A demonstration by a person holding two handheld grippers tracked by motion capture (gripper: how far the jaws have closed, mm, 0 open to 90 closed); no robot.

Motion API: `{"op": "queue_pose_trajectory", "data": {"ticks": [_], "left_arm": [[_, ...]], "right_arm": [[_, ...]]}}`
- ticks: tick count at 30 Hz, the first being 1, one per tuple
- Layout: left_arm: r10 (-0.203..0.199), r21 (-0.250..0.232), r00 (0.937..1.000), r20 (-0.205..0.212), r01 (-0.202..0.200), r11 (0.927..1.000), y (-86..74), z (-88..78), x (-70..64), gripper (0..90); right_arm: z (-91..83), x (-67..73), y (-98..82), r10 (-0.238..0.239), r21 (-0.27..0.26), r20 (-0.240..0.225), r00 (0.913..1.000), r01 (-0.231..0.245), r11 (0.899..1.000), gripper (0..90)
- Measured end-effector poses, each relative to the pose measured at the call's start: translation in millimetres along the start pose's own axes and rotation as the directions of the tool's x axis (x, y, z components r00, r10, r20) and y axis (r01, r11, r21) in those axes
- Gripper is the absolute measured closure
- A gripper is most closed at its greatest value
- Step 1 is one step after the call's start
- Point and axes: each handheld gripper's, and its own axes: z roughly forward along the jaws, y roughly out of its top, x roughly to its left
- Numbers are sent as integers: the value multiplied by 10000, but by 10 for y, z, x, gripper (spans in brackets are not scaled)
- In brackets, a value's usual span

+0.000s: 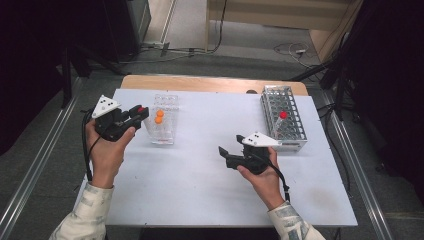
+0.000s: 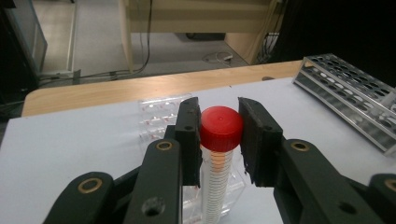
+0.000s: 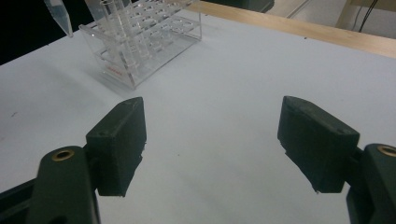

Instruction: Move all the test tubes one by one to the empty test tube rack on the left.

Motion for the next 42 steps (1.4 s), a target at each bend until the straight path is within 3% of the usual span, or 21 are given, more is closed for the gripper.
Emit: {"op": "queue_pose_trajectory", "data": {"ticks": [11,17,26,33,42], "left_arm": [[-25,-128,9986,-531,18,9999,179,170,70,709],[-272,-247,9970,-719,255,9994,229,276,117,709],[-237,-160,9961,-851,224,9996,205,412,106,708],[135,-2,9937,-1111,-136,9999,170,485,81,708],[41,158,9933,-1154,-23,9999,24,549,102,707]], "right_arm": [[-5,2,2,-12,-54,-26,10000,11,10000,223],[-11,-5,3,7,-71,-2,10000,-7,10000,224],[-9,0,0,-13,-19,-47,10000,13,10000,224],[-18,-9,-2,19,-4,-36,10000,-19,10000,224],[-27,-19,-6,30,-19,-55,10000,-31,10000,224]]}}
